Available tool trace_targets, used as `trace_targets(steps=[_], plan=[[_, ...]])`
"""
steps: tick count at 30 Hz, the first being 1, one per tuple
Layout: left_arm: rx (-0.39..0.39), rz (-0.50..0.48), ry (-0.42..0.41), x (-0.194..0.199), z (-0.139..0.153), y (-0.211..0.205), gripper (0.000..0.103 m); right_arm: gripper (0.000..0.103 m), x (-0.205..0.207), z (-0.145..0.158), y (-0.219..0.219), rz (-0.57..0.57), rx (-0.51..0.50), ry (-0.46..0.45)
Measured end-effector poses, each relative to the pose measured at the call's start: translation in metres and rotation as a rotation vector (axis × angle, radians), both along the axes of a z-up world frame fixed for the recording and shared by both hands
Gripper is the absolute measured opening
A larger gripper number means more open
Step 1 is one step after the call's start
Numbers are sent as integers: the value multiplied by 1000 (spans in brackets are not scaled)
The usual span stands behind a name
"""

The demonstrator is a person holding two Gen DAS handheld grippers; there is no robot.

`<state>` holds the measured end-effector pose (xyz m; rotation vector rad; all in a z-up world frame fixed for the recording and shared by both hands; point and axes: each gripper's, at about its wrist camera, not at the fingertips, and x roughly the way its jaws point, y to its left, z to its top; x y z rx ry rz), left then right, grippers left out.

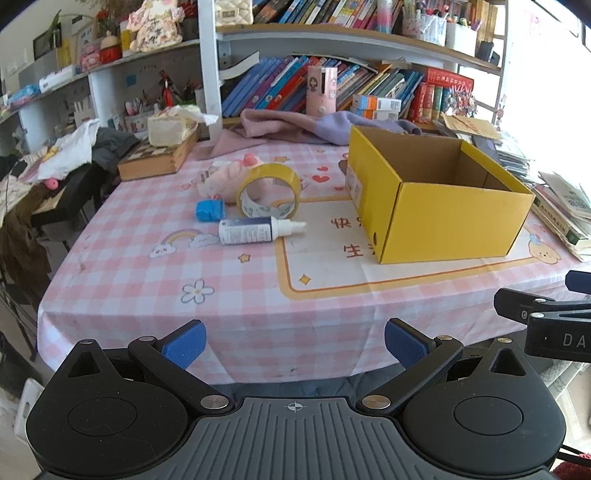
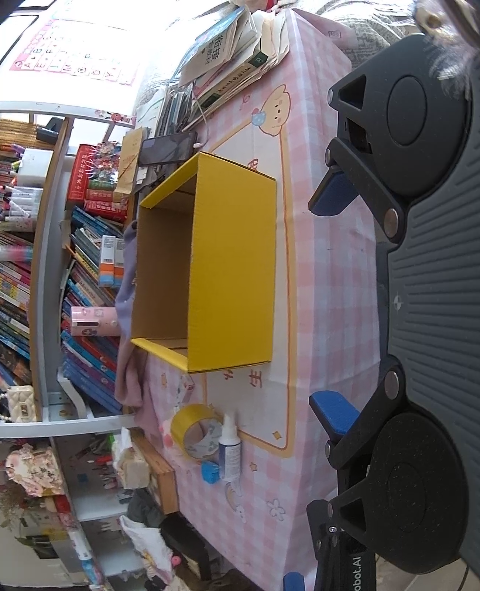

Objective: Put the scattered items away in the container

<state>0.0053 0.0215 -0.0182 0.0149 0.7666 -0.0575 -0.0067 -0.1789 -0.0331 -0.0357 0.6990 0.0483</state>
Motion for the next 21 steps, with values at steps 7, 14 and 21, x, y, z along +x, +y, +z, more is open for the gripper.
trace_targets(steps=[7,14,21], plan=[[-16,16,9,-2,-3,10,103,102,2,-3,11,29,-13,22],[-19,37,17,-3,-4,16,103,102,4,-4,18,58,-16,34],[-18,61,34,-8,-7,21,103,101,6,-7,24,83,-16,57]])
